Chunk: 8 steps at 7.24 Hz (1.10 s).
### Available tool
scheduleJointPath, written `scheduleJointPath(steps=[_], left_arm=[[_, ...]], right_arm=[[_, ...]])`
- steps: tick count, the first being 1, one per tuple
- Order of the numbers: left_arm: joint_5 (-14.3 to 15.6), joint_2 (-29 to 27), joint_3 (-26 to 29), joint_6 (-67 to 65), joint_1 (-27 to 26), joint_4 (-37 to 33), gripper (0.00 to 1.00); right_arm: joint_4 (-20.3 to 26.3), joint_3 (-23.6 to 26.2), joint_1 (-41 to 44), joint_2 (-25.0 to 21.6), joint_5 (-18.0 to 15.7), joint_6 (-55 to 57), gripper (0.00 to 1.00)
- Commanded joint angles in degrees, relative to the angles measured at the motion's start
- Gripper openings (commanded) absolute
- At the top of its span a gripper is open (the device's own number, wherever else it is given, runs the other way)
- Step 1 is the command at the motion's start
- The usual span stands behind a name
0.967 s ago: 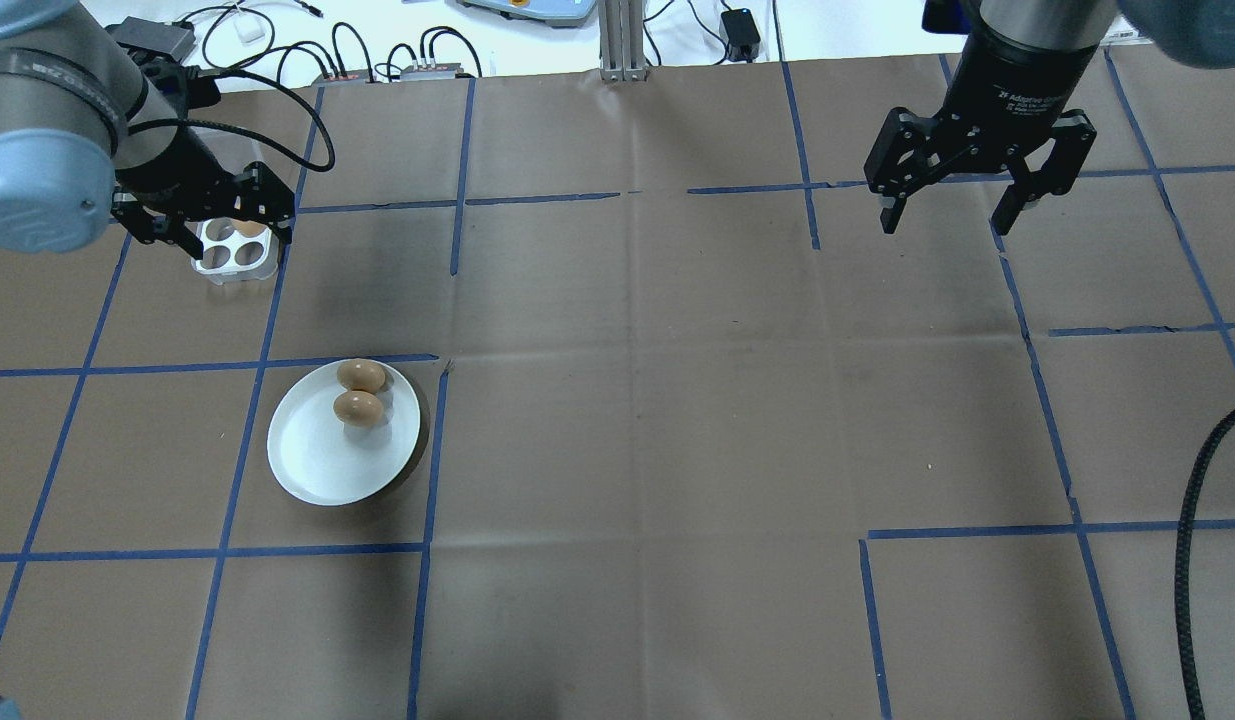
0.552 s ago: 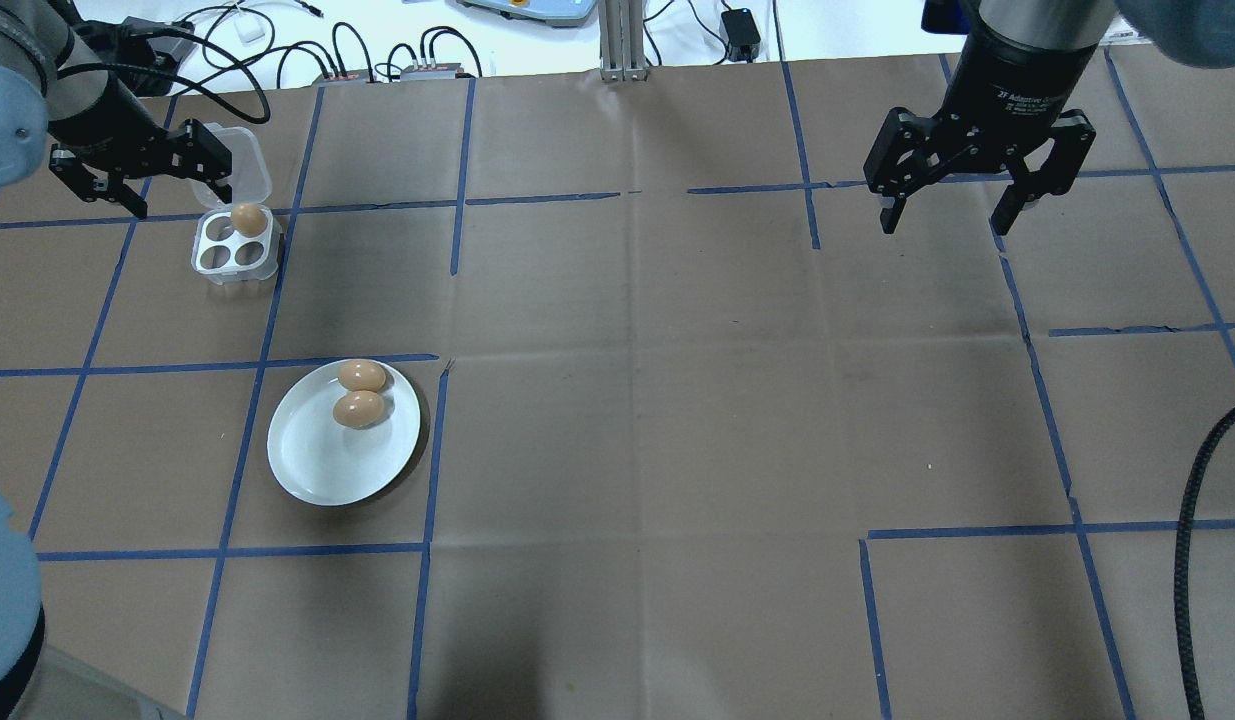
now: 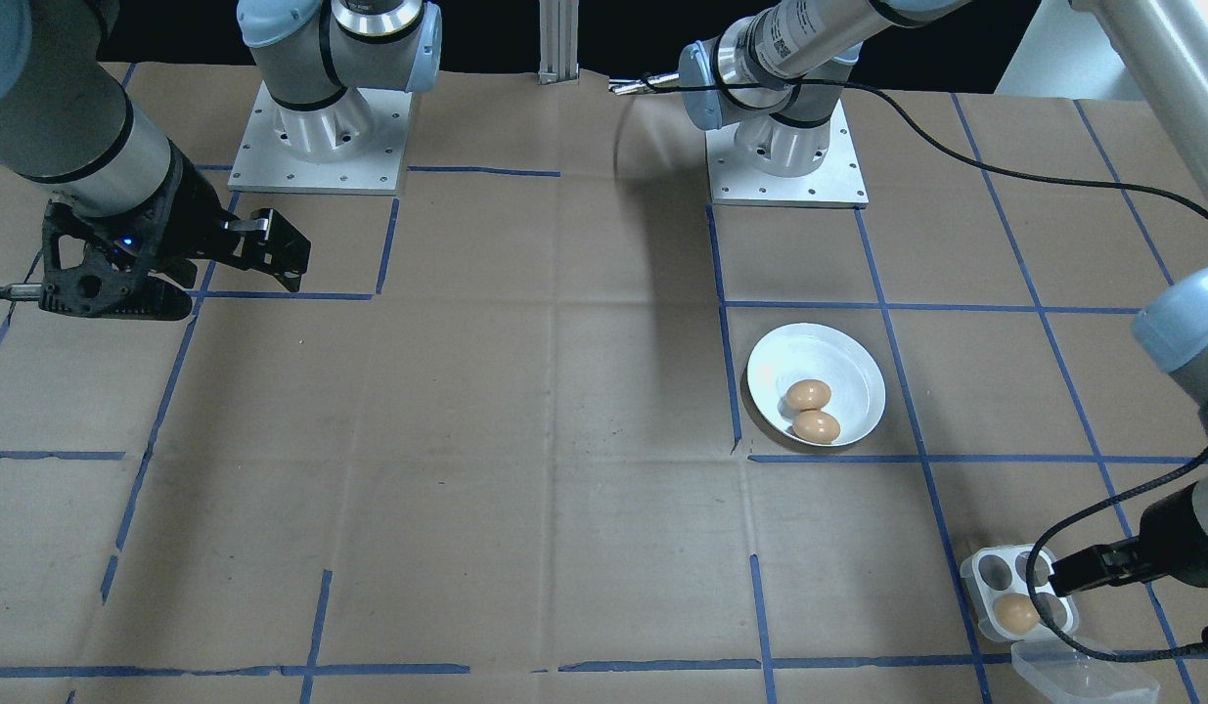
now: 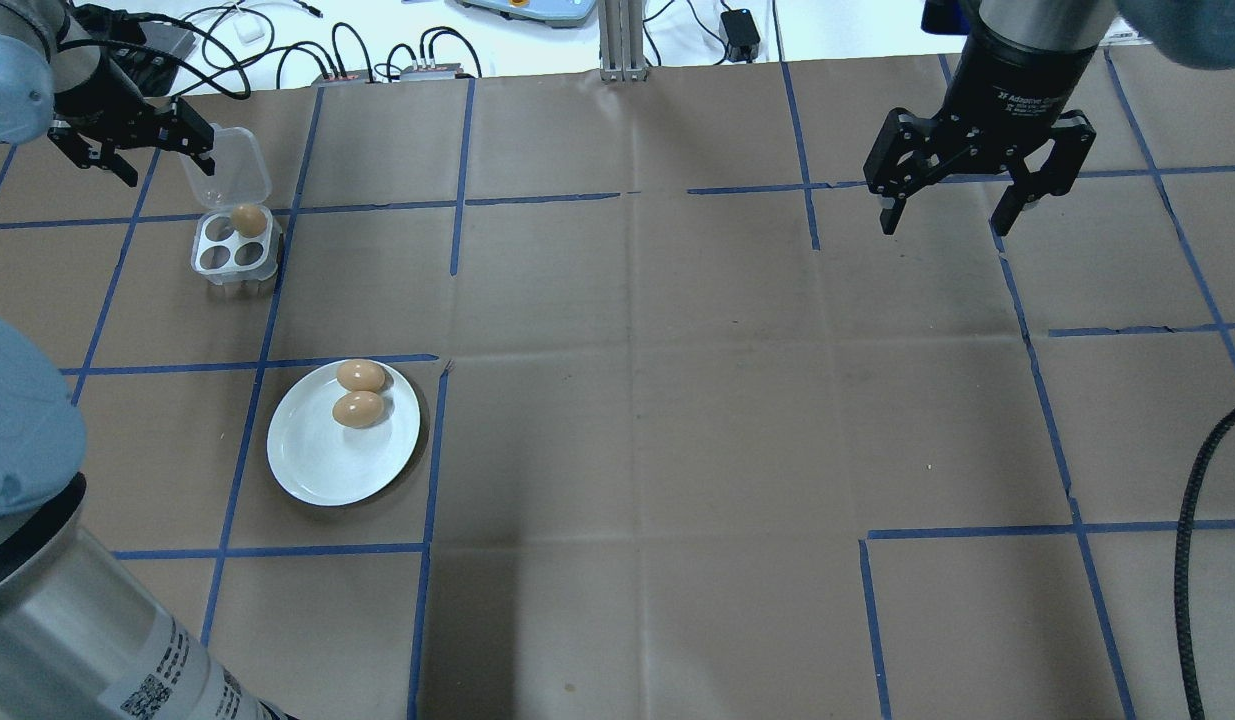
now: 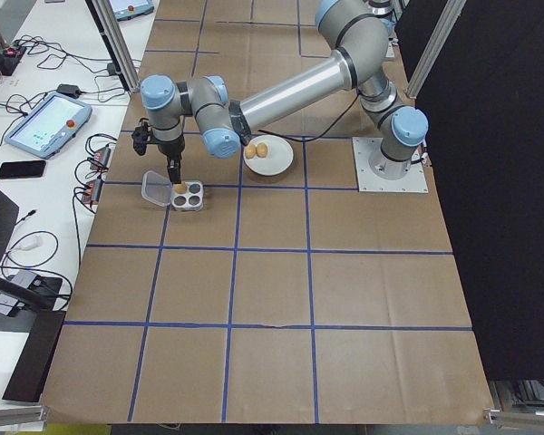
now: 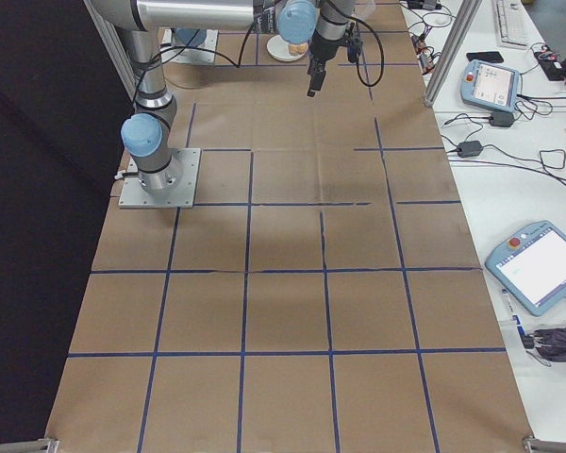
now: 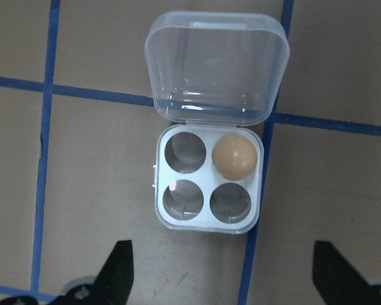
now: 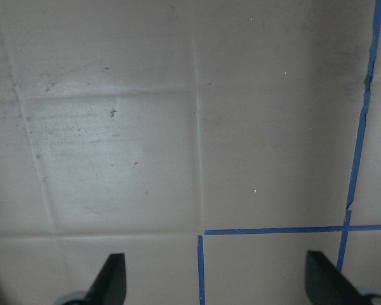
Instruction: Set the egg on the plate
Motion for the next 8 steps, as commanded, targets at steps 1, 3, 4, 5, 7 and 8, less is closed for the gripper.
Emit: scheduleJointPath(steps=[1,3,4,5,7,8], left_arm=[[0.0,-4.6,0.1,-0.5,-0.7,3.5,0.99],[0.1,-7.4,-0.2,-0.5,-1.5,4.3,0.99],[0.3,-7.6,-0.2,0.0,-1.5,4.3,0.99],[0.5,-7.5,-0.1,0.1,-1.5,4.3,0.88],[0.1,-6.5,-0.2,0.1,-1.6,4.2,0.71],[0.1,-6.5,-0.2,0.0,-1.6,4.1,0.65]], right_arm=[[0.0,0.0,0.0,0.0,-0.1,0.0,1.0],[0.0,0.0,0.0,0.0,-0.1,0.0,1.0],[0.0,0.0,0.0,0.0,-0.1,0.0,1.0],[0.0,0.0,0.0,0.0,0.0,0.0,1.0],[0.0,0.0,0.0,0.0,0.0,0.0,1.0],[0.0,0.0,0.0,0.1,0.0,0.0,1.0]])
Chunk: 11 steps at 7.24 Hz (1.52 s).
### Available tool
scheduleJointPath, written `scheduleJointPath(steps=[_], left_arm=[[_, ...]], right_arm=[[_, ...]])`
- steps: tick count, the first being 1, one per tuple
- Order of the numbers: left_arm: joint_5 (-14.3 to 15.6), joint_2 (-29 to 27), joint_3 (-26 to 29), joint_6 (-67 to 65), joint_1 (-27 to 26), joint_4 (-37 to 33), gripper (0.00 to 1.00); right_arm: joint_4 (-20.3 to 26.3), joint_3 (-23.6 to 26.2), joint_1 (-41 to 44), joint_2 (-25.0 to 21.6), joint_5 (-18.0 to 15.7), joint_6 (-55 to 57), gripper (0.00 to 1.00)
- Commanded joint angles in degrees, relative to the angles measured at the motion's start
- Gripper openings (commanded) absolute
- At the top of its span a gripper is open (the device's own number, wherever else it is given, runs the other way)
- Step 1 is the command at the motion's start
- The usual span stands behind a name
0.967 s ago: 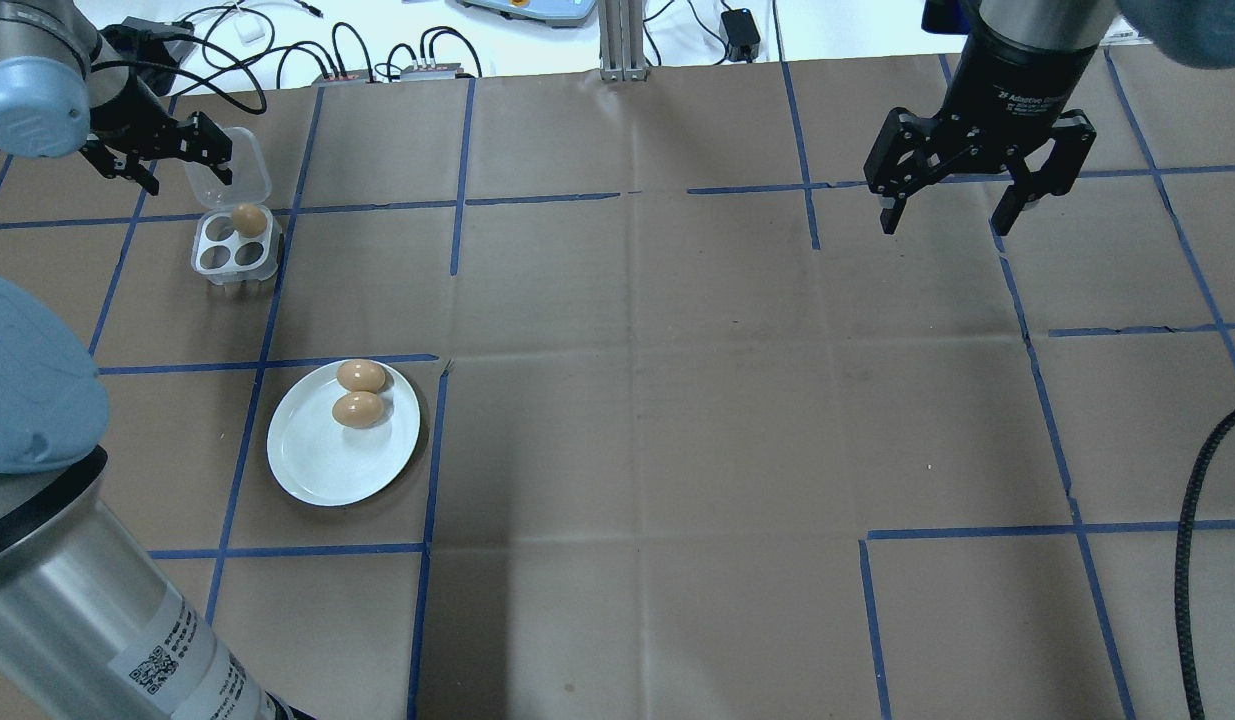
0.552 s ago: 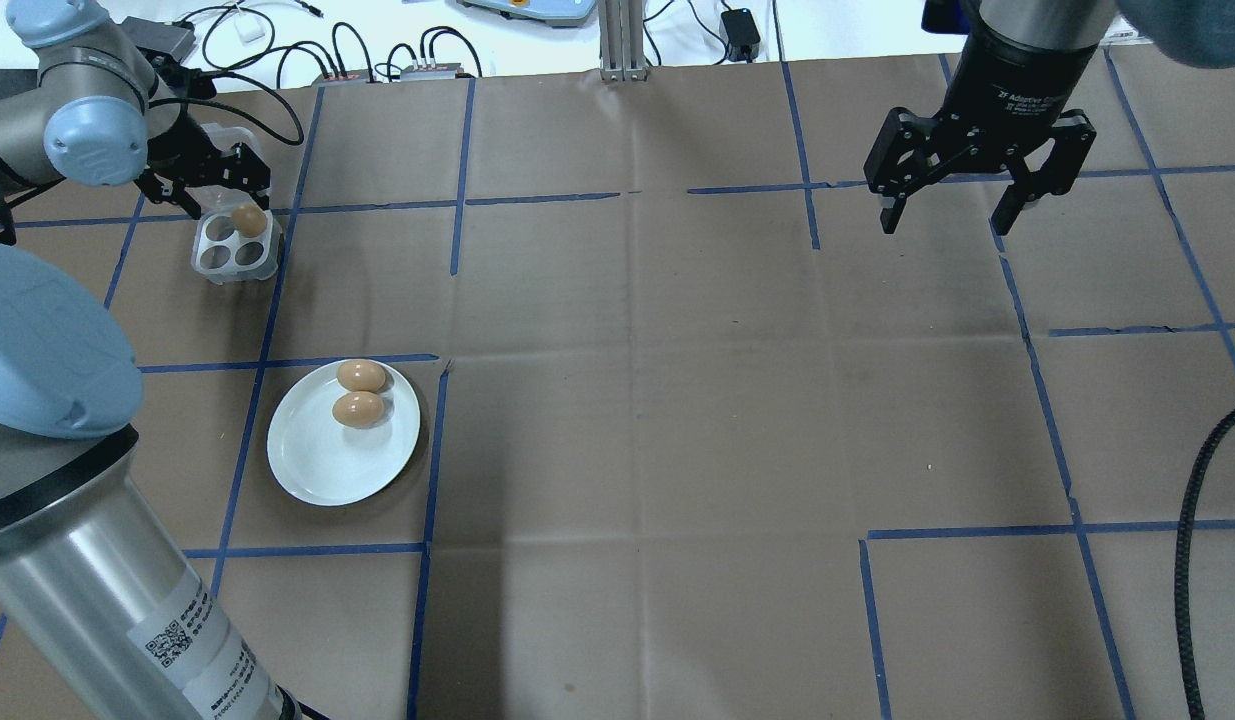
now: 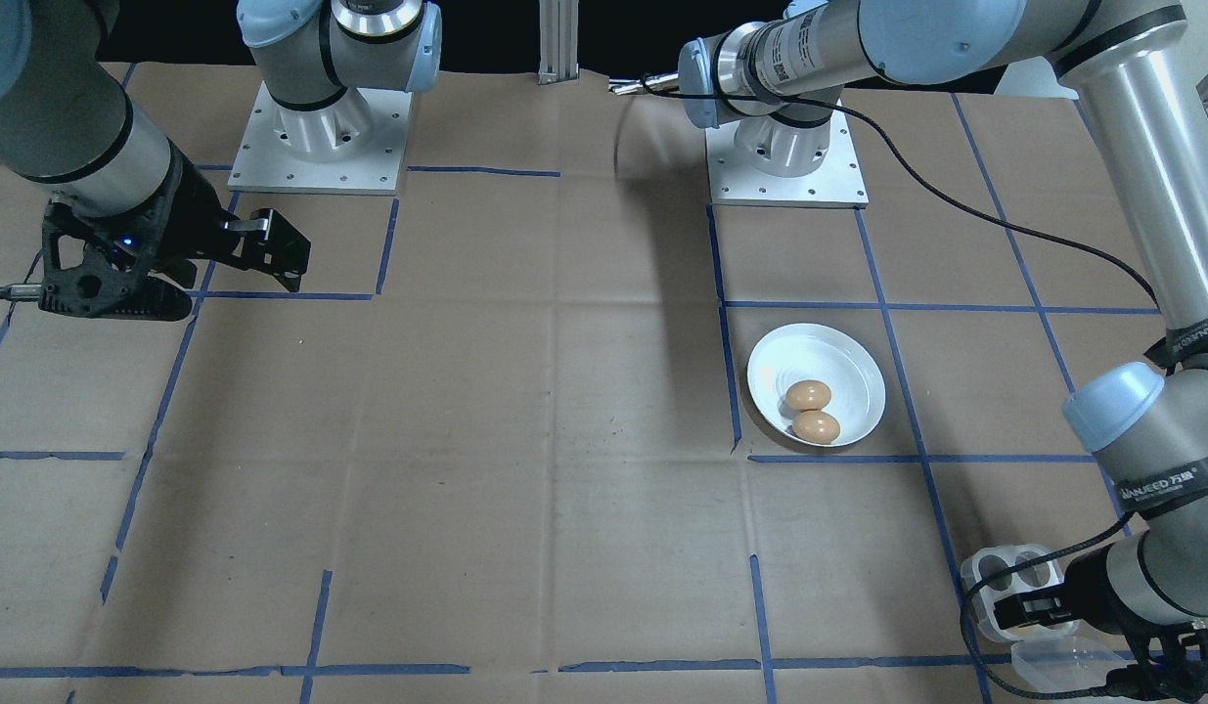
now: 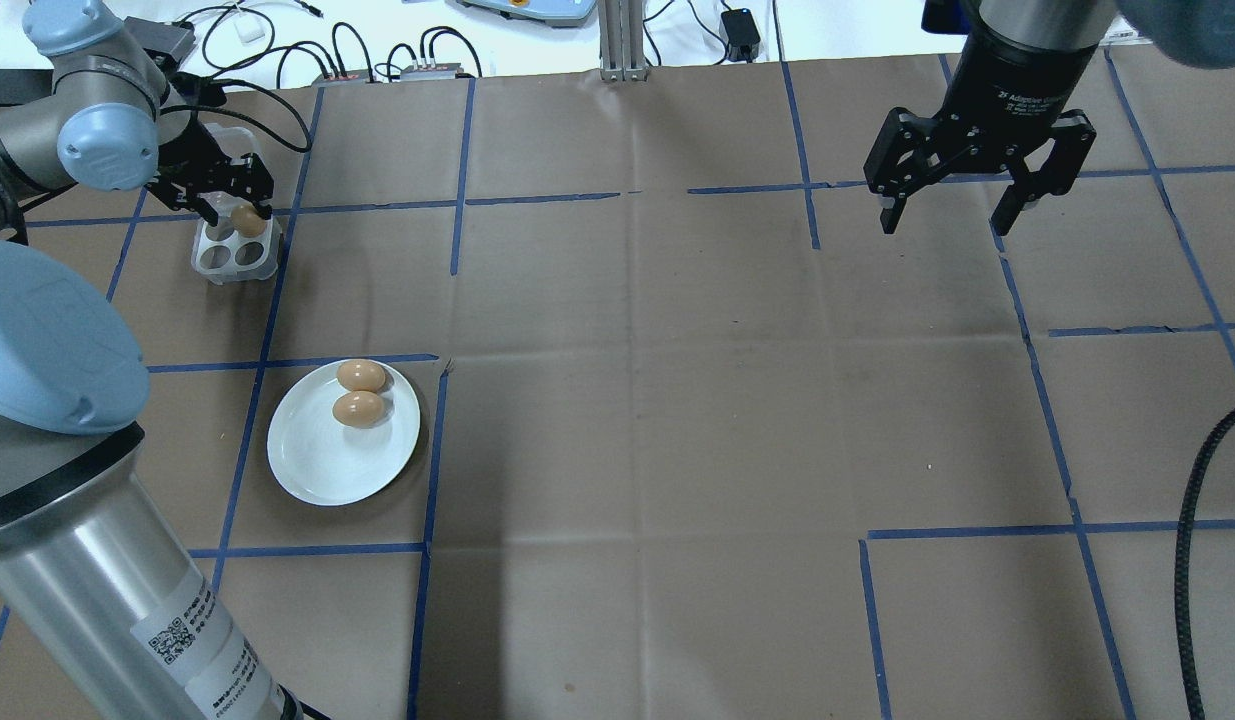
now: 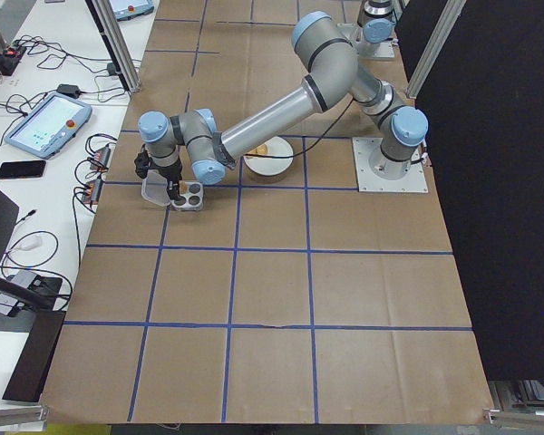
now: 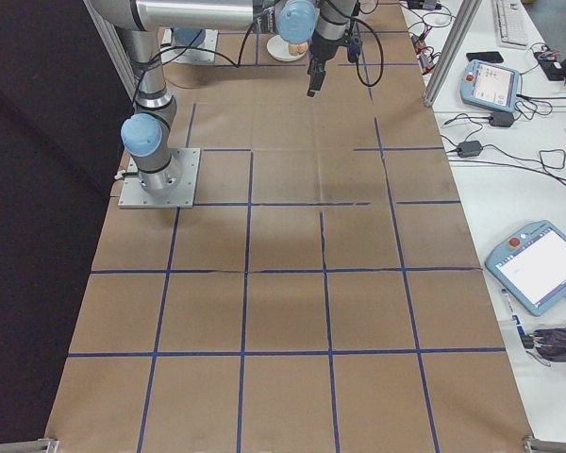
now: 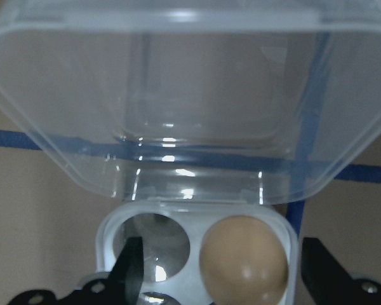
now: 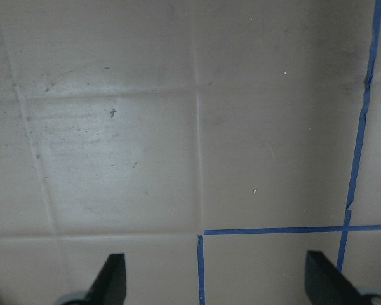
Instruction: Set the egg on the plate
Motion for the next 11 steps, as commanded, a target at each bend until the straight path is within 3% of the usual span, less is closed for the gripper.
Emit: scheduleJointPath(steps=[1,4,5,6,9,11], left_arm=[[-0.1,0.2,0.0,-0.1,0.0,-0.1,0.56],[-0.1,0.2,0.0,-0.4,0.0,-0.2,0.5],[-0.1,0.4,0.0,-0.5,0.0,-0.7,0.27],[-0.1,0.6,0.0,-0.5,0.0,-0.9,0.14],[0.3,6.3,0.2,-0.6,0.1,-5.3,0.1],[0.6,13.8,-0.9,-1.0,0.1,-15.4,0.07]], right_arm=[[0.0,0.0,0.0,0.0,-0.1,0.0,1.0],[0.0,0.0,0.0,0.0,-0.1,0.0,1.0],[0.0,0.0,0.0,0.0,0.0,0.0,1.0],[0.0,0.0,0.0,0.0,0.0,0.0,1.0],[0.0,0.0,0.0,0.0,0.0,0.0,1.0],[0.0,0.0,0.0,0.0,0.0,0.0,1.0]])
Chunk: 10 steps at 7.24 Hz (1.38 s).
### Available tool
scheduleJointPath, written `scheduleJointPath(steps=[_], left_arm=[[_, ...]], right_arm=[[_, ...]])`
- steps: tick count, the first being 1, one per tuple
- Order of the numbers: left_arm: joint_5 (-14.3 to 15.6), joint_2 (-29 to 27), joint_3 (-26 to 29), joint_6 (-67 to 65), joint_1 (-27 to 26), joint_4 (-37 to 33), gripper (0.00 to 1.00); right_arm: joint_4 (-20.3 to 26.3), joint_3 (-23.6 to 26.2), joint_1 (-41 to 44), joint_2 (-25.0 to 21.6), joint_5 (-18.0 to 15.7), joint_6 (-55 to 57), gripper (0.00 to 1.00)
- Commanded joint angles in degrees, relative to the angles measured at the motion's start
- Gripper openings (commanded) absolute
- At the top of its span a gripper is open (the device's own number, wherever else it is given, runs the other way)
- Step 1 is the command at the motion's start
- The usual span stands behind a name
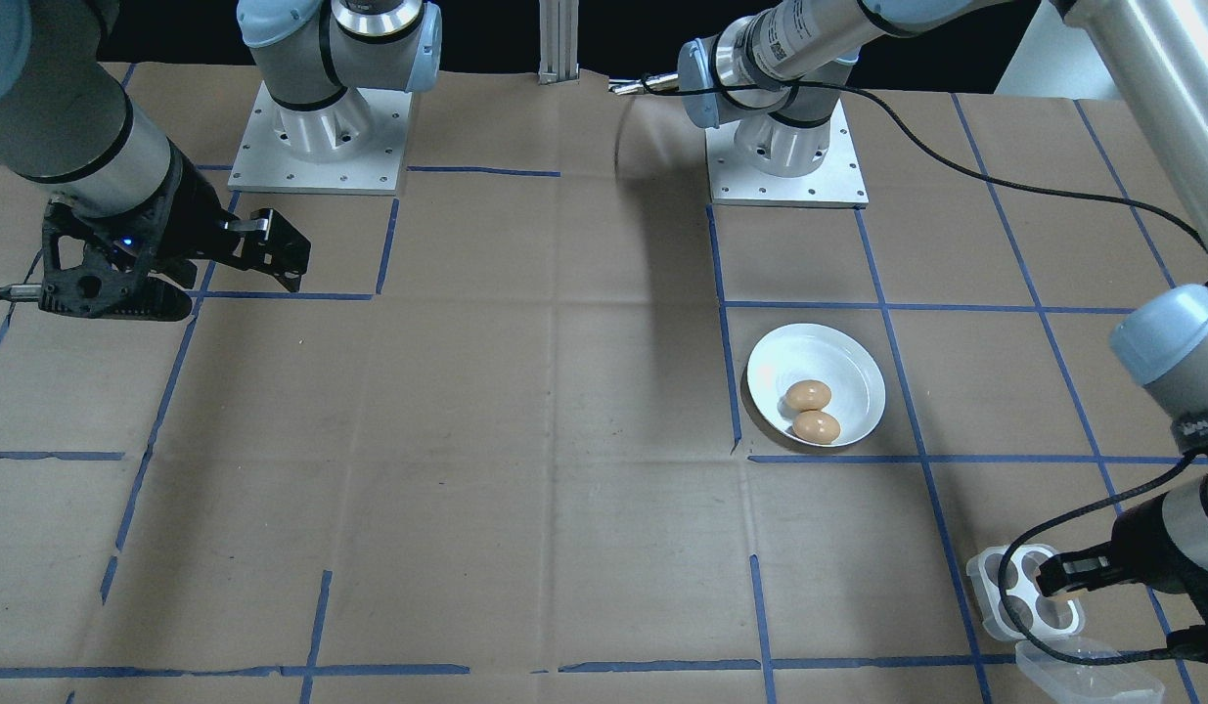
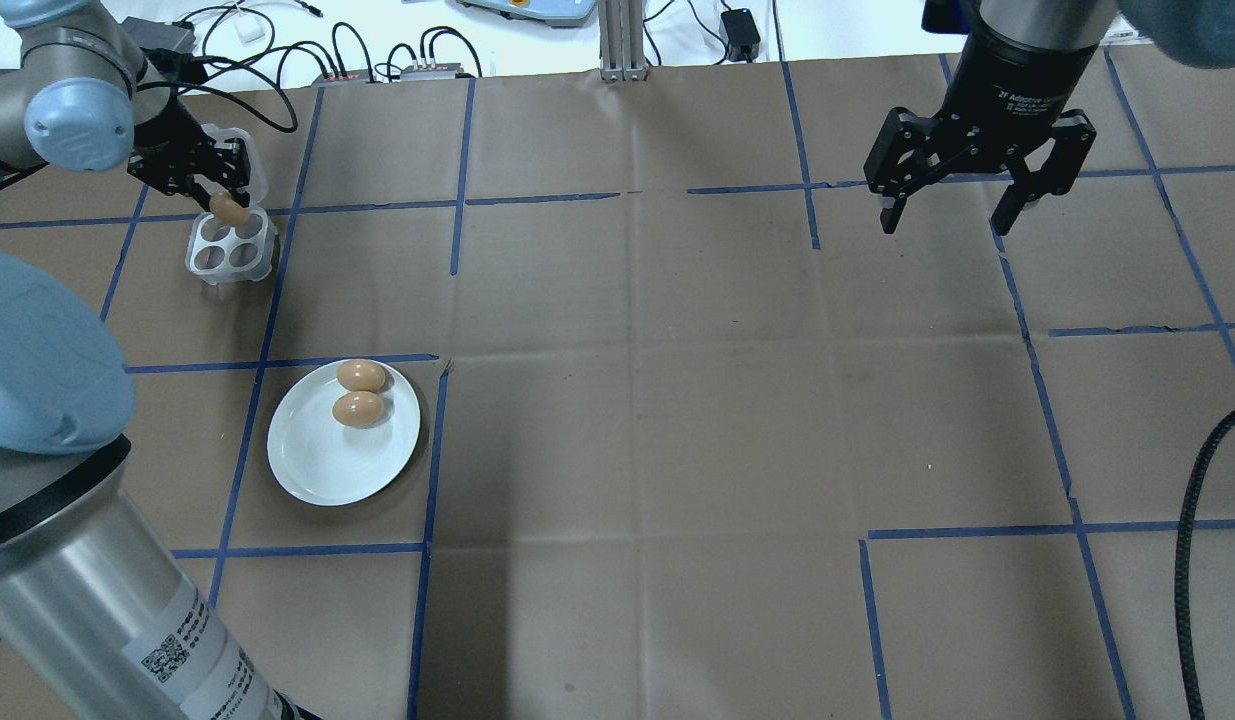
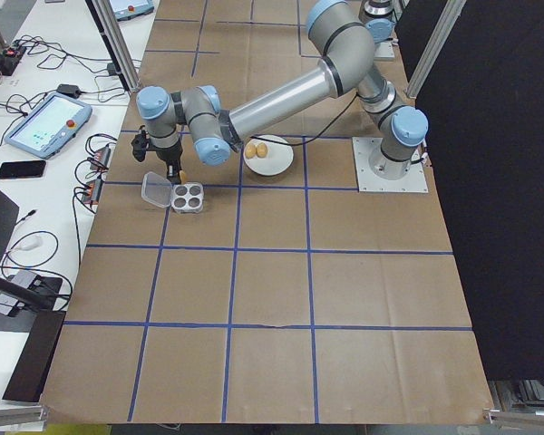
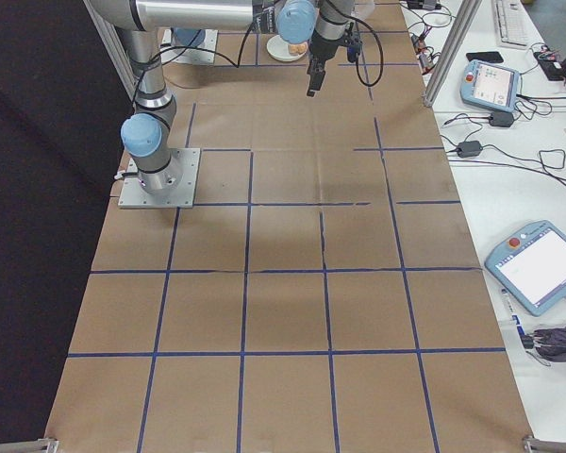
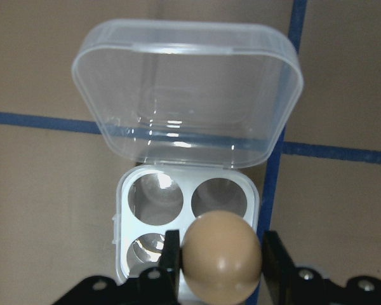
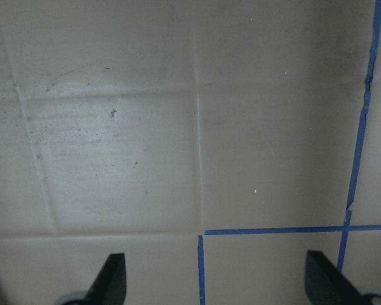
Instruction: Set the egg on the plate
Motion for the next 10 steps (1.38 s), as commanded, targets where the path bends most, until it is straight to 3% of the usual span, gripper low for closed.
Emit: scheduleJointPath(steps=[1,3,5,6,7,9,10], left_arm=[[-0.3,8.8,-3.4,-3.1,-0.2,-10.2,0.05],[-0.4,18.9,-18.7,-8.0,-3.5,-8.6,0.05],[-0.5,25.9,-34.8,-12.2,-5.0,1.7,0.05],[-0.4,26.6,-42.6,-12.2,-5.0,9.2,0.05],[-0.6,25.9,-48.6,-11.9,-4.9,20.3,0.06],[-0.2,24.5,-51.6,-11.8,-4.7,24.2,0.08],[0.0,25.4,-51.7,-11.5,-4.7,24.1,0.5]], right_arm=[[0.0,0.0,0.0,0.0,0.0,0.0,1.0],[0.0,0.0,0.0,0.0,-0.1,0.0,1.0],[0.0,0.0,0.0,0.1,-0.1,0.0,1.0],[0.0,0.0,0.0,0.0,-0.1,0.0,1.0],[0.0,0.0,0.0,0.0,0.0,0.0,1.0],[0.0,0.0,0.0,0.1,-0.1,0.0,1.0],[0.0,0.0,0.0,0.0,0.0,0.0,1.0]])
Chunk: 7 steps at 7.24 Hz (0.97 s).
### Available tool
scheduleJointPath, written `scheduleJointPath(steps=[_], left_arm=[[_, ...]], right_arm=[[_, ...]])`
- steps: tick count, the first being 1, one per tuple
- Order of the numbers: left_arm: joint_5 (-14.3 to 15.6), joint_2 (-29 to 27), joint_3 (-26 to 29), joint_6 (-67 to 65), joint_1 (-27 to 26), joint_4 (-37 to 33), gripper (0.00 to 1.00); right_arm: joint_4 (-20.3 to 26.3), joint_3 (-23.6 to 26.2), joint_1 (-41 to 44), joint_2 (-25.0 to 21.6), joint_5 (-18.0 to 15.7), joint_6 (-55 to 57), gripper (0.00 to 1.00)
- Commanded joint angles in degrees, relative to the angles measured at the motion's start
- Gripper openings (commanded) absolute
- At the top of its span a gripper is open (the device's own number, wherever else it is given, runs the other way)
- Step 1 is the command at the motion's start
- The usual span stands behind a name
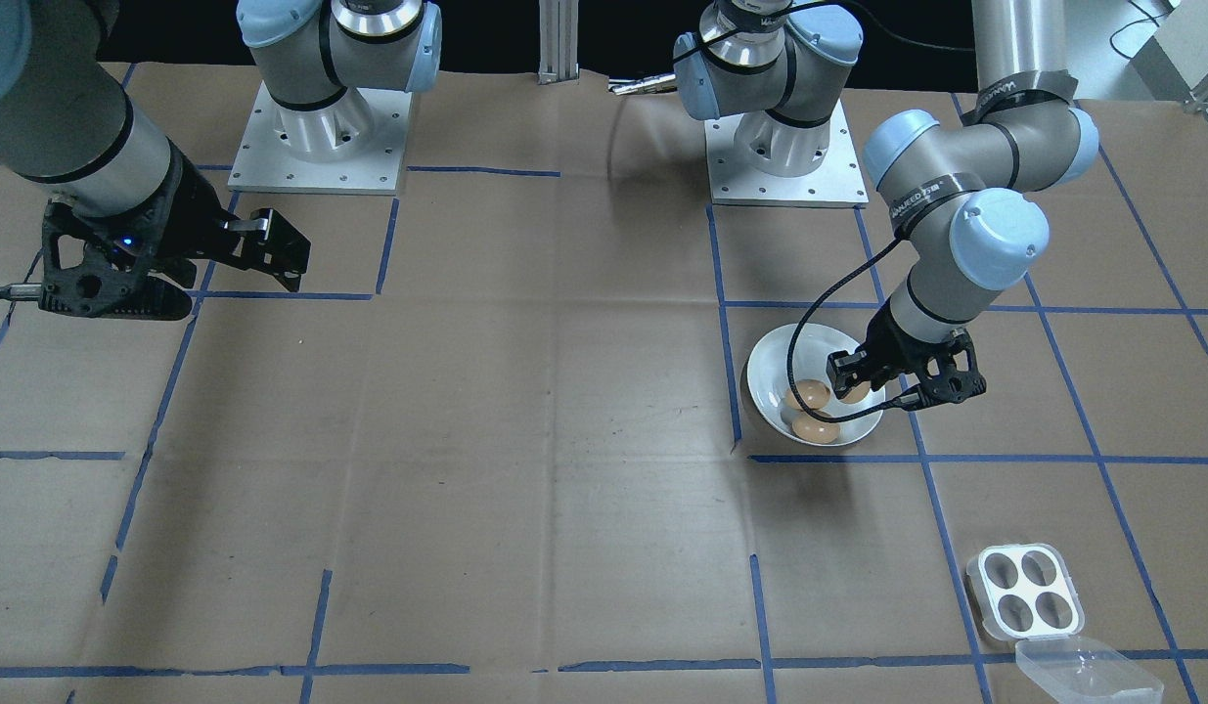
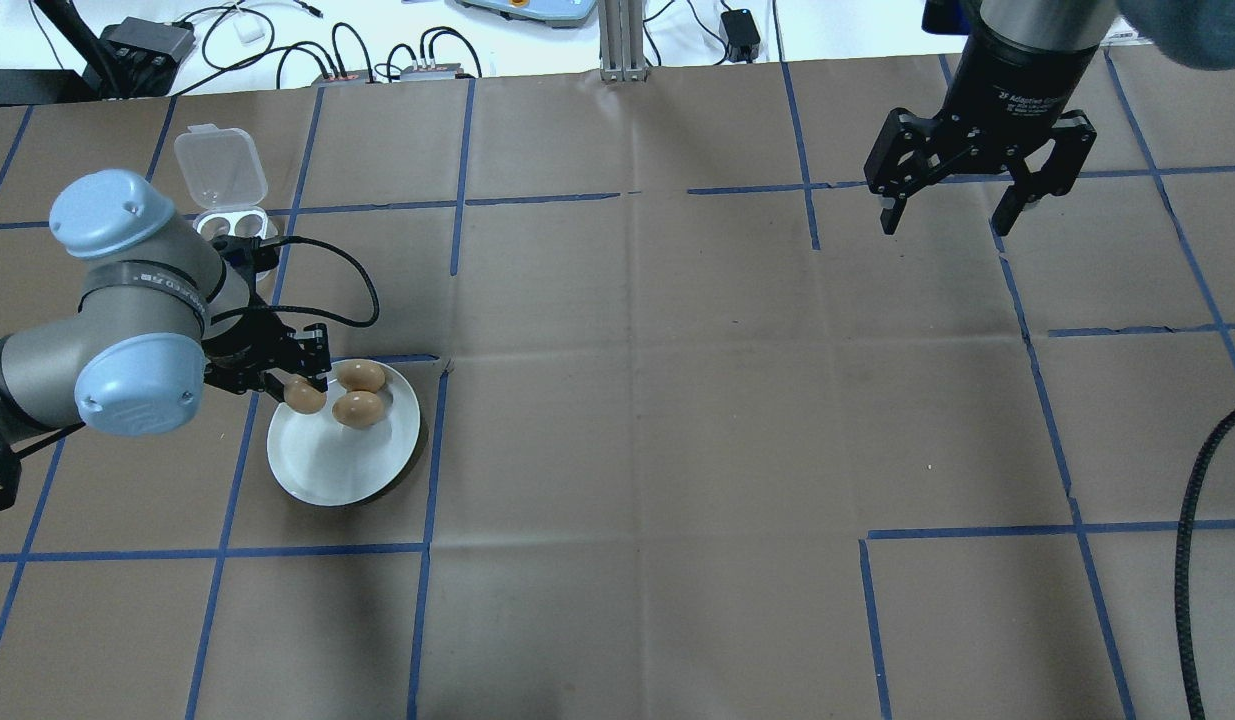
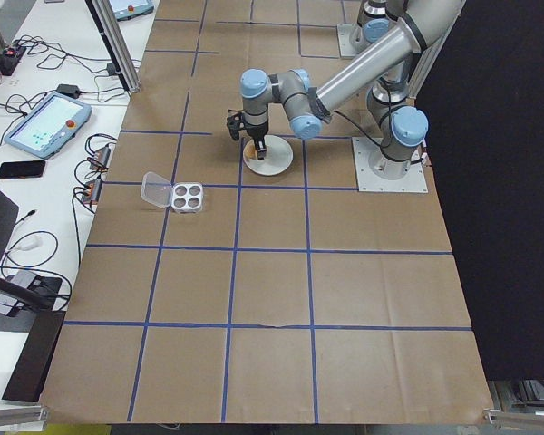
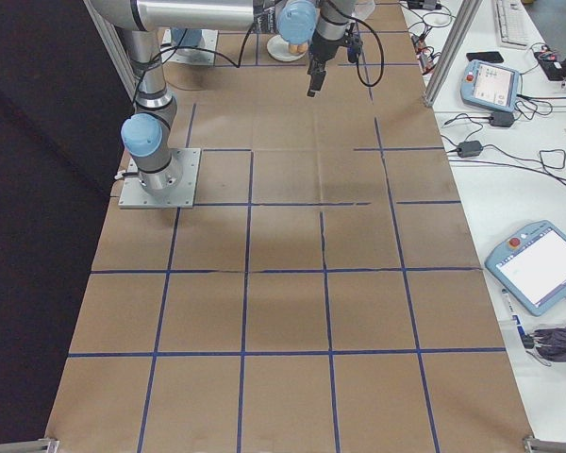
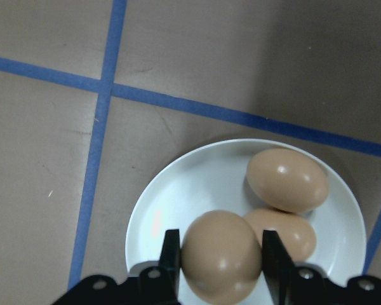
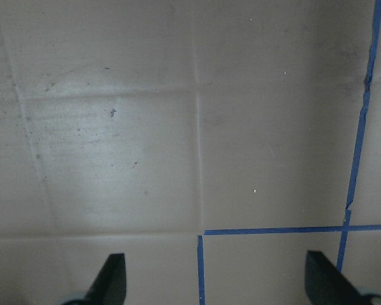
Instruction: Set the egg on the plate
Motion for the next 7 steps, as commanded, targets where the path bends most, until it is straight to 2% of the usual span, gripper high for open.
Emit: scheduleJointPath(steps=[1,3,4,6,7], left_arm=[[0.3,1.1,-0.8,0.5,0.0,0.8,1.0],[0.3,2.7,0.9,0.7,-0.1,0.5,1.0],[0.3,4.1,3.3,0.7,-0.1,-2.5,1.0],[0.0,5.2,13.5,2.9,-1.4,-15.2,1.0],[0.2,4.9,20.7,3.5,-3.7,-21.5,1.0]], right_arm=[[0.0,0.0,0.0,0.1,0.1,0.0,1.0],[0.0,0.0,0.0,0.0,0.1,0.0,1.0],[0.0,0.0,0.0,0.0,0.0,0.0,1.0],[0.0,0.0,0.0,0.0,0.1,0.0,1.0],[0.0,0.0,0.0,0.0,0.0,0.0,1.0]])
